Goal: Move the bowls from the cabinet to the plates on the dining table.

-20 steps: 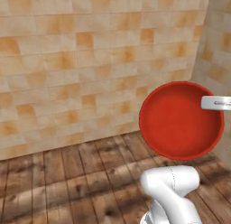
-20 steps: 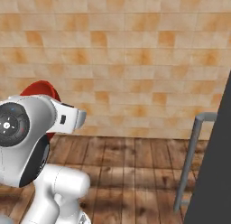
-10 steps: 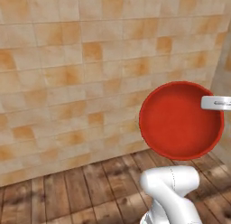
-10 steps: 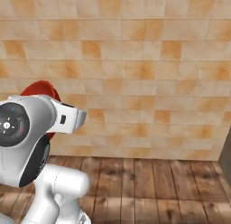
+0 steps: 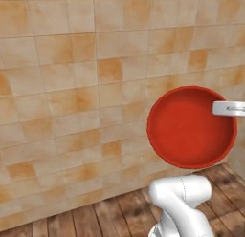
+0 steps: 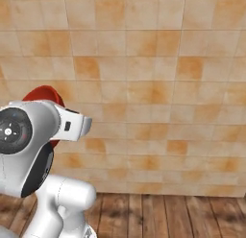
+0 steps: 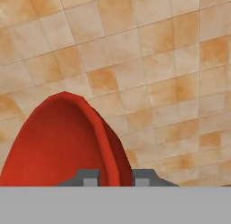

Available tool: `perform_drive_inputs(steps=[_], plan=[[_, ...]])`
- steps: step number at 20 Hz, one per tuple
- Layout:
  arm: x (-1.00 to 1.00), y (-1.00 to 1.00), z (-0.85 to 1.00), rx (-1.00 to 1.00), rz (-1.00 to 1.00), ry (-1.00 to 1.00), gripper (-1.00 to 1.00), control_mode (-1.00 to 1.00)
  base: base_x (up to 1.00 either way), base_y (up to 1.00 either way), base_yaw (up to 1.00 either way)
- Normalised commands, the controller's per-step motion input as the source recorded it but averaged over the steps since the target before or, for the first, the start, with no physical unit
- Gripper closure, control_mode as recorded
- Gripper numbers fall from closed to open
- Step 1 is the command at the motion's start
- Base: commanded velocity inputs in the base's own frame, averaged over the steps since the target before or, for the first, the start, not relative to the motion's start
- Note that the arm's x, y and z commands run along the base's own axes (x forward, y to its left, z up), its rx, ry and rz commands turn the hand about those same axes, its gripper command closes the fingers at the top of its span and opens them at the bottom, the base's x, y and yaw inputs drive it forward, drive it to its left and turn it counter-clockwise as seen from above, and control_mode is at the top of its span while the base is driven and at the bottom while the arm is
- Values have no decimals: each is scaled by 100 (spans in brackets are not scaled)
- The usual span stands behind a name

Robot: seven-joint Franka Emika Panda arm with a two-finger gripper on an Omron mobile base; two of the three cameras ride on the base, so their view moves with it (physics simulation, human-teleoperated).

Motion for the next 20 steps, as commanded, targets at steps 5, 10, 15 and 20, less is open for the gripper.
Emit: perform_drive_inputs(steps=[5,10,15,20], plan=[[0,0,0,0,0,0,100,100,7,3,2],[0,0,0,0,0,0,100,100,11,0,32],[0,0,0,0,0,0,100,100,11,0,38],[0,0,0,0,0,0,100,100,6,0,38]])
